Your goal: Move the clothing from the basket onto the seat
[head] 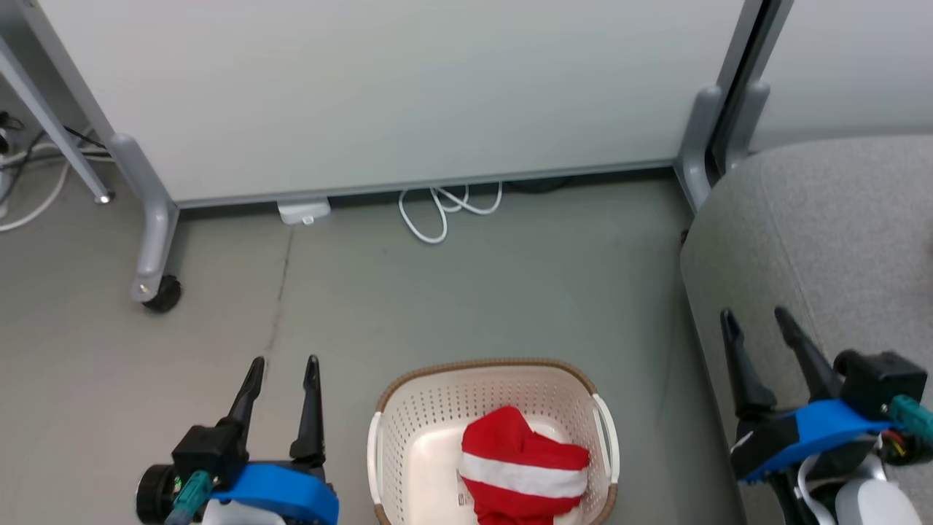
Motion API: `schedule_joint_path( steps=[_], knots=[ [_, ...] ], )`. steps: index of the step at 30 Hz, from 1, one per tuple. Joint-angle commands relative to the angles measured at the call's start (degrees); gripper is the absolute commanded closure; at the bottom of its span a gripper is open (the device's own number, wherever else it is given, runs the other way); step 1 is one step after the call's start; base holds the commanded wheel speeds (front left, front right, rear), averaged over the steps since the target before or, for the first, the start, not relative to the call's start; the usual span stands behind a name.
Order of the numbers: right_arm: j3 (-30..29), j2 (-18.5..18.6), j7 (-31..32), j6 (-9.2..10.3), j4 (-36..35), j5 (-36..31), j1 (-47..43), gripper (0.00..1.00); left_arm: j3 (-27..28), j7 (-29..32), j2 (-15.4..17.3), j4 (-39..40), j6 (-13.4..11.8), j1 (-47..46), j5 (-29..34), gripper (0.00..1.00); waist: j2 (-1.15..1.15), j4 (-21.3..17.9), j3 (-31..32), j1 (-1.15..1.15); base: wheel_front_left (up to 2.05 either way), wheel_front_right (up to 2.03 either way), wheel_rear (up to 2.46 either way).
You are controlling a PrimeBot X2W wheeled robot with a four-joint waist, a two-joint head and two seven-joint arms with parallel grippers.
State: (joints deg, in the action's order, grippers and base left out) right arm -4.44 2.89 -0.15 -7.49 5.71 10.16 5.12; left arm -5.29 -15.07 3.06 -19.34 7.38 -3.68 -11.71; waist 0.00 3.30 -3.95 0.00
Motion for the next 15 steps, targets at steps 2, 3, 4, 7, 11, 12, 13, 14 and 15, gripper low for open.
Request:
schedule_joint_path(
  steps=[2,3,4,7,11,12,13,14,15],
  knots=[
    [-0.1,-0.01,-0.37,-0.02,-1.05,-0.29,1.96,0.0,-0.81,-0.15,-0.04,-0.18,0.13,-2.09,-0.26,0.0,0.0,-1.56,-3.81,0.0,0.0,0.0,0.0],
    [-0.27,0.0,-0.39,-0.02,-1.6,-0.44,2.74,0.0,-1.24,-0.15,-0.01,-0.21,0.14,-2.97,-0.4,0.0,0.0,-1.98,-5.25,0.0,0.0,0.0,0.0],
    [-0.41,-0.01,-0.36,-0.02,-2.1,-0.54,3.54,0.0,-1.75,-0.15,0.02,-0.39,0.14,-3.81,-0.5,0.0,0.0,-2.4,-6.6,0.0,0.0,0.0,0.0],
    [-0.42,-0.01,-0.54,-0.02,-3.26,-1.37,6.51,0.0,-2.98,-0.15,0.24,-0.88,0.14,-6.68,-0.59,0.0,0.0,-4.2,-11.39,0.0,0.0,0.0,0.0],
    [0.7,-0.01,-1.35,-0.01,-3.94,-1.47,10.51,0.0,-4.92,-0.15,0.77,-2.09,0.14,-10.61,-0.86,0.0,0.0,-6.75,-17.69,0.0,0.0,0.0,0.0],
    [0.93,-0.01,-1.67,-0.02,-3.84,-1.5,11.37,0.0,-5.35,-0.15,0.9,-2.51,0.14,-11.68,-1.03,0.0,0.0,-7.33,-19.05,0.0,0.0,0.0,0.0],
    [1.37,-0.02,-1.75,-0.02,-3.87,-1.5,12.29,0.0,-5.59,-0.15,1.18,-3.04,0.14,-12.56,-1.12,0.0,0.0,-8.1,-20.8,0.0,0.0,0.0,0.0],
    [1.79,-0.02,-2.15,-0.02,-3.79,-1.24,13.35,0.0,-5.84,-0.15,1.36,-3.54,0.14,-13.65,-1.23,0.0,0.0,-8.77,-22.37,0.0,0.0,0.0,0.0],
    [2.22,-0.03,-2.37,-0.02,-3.61,-0.91,14.17,0.0,-6.19,-0.15,1.61,-4.15,0.14,-14.51,-1.28,0.0,0.0,-9.43,-23.85,0.0,0.0,0.0,0.0]
  ],
)
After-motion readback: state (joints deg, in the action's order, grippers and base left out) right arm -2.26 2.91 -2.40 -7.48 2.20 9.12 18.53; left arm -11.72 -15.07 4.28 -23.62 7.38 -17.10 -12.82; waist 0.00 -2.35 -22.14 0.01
